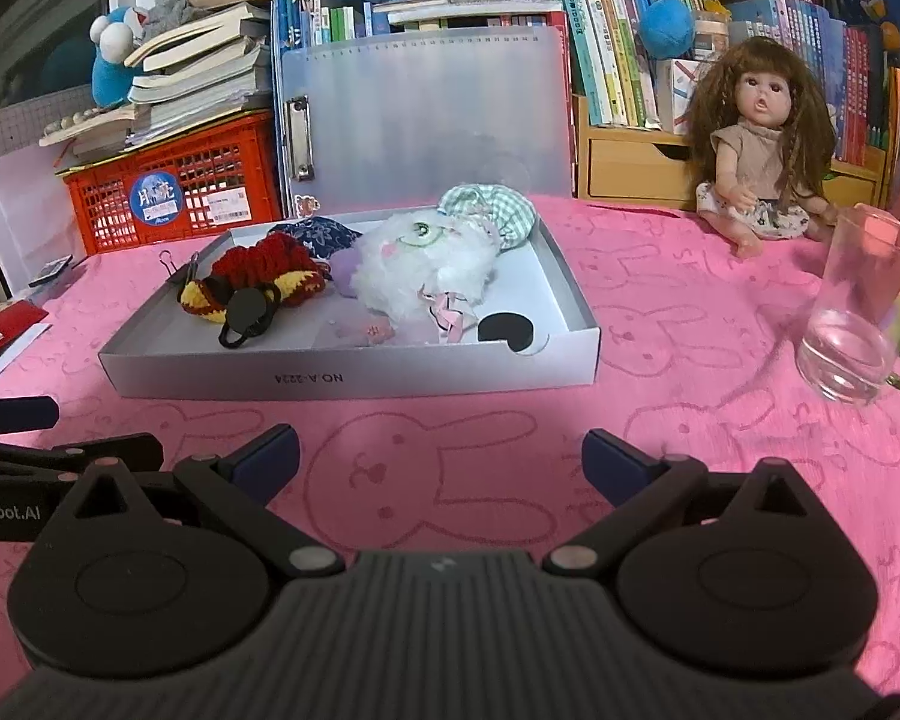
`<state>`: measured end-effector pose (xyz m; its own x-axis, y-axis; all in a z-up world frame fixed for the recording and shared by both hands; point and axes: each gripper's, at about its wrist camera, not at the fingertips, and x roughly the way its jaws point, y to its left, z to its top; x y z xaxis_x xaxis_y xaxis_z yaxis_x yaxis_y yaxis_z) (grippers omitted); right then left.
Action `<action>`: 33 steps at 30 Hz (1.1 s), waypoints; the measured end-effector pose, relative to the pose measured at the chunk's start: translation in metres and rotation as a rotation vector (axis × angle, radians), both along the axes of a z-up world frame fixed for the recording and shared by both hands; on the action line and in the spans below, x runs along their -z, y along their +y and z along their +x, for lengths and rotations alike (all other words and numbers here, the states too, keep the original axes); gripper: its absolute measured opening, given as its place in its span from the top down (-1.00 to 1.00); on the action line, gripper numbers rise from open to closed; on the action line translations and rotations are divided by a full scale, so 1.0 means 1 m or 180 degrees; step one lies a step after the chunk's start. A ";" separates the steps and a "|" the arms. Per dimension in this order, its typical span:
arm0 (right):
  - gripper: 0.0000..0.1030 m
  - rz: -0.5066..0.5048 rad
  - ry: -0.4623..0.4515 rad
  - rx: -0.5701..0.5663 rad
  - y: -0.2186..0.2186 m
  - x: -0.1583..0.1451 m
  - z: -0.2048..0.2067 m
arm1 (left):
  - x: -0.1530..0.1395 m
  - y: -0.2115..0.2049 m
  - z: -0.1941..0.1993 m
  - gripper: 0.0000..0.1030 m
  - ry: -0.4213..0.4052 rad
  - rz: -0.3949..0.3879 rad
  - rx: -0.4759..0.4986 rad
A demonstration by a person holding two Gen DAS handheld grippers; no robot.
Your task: Organize objects
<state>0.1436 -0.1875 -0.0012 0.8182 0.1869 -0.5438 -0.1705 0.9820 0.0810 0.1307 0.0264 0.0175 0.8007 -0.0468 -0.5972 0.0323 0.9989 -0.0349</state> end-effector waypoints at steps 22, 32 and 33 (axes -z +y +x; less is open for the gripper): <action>-1.00 -0.0152 0.0177 0.0094 0.007 0.017 0.006 | 0.019 -0.004 0.009 -1.00 0.0120 0.0148 -0.0099; -1.00 -0.0329 0.0192 0.0104 0.015 0.020 0.005 | 0.021 -0.005 0.010 -1.00 0.0108 0.0148 -0.0113; -1.00 -0.0327 0.0190 0.0106 0.014 0.020 0.005 | 0.021 -0.005 0.010 -1.00 0.0107 0.0149 -0.0113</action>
<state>0.1487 -0.1732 -0.0214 0.7887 0.1010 -0.6065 -0.1356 0.9907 -0.0112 0.1411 0.0214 -0.0035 0.7808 0.0100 -0.6246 -0.0036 0.9999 0.0115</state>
